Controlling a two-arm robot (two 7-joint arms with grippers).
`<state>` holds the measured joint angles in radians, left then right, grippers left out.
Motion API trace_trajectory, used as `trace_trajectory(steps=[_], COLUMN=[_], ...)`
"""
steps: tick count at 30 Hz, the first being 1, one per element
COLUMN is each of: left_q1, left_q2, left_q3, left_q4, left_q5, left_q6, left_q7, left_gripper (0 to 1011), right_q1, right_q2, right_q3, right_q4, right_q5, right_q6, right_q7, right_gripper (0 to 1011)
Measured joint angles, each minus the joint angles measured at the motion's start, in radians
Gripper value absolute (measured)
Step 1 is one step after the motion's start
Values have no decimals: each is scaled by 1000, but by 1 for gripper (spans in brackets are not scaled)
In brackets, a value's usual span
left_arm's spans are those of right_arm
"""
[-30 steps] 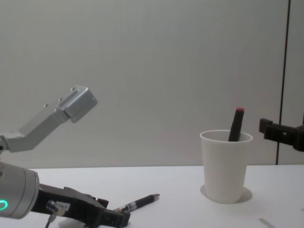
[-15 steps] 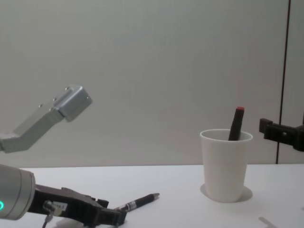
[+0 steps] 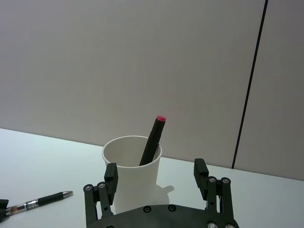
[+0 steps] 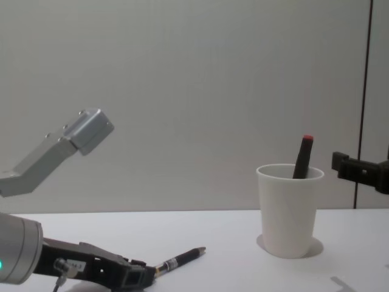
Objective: Place the pen into the pen holder.
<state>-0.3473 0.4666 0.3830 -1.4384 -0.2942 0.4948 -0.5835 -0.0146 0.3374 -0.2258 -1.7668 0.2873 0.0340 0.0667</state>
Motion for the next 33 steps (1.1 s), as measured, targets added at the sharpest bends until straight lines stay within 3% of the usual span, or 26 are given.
trace_trajectory(steps=[18, 25, 33], left_q1=[6, 22, 52], left_q2=[6, 19, 45], left_q3=[-6, -24, -53], left_q4=[-11, -34, -77], left_q5=[-28, -90, -193], left_q6=[-16, -50, -121], left_q7=[5, 27, 56], left_gripper=[161, 161, 161], right_q1=[0, 0, 0], right_q2=[0, 0, 0], right_q3=[0, 0, 0], right_q4=[0, 0, 0], right_q5=[0, 0, 0], right_q6=[0, 0, 0], right_q7=[0, 0, 0], right_gripper=[1001, 1001, 1001])
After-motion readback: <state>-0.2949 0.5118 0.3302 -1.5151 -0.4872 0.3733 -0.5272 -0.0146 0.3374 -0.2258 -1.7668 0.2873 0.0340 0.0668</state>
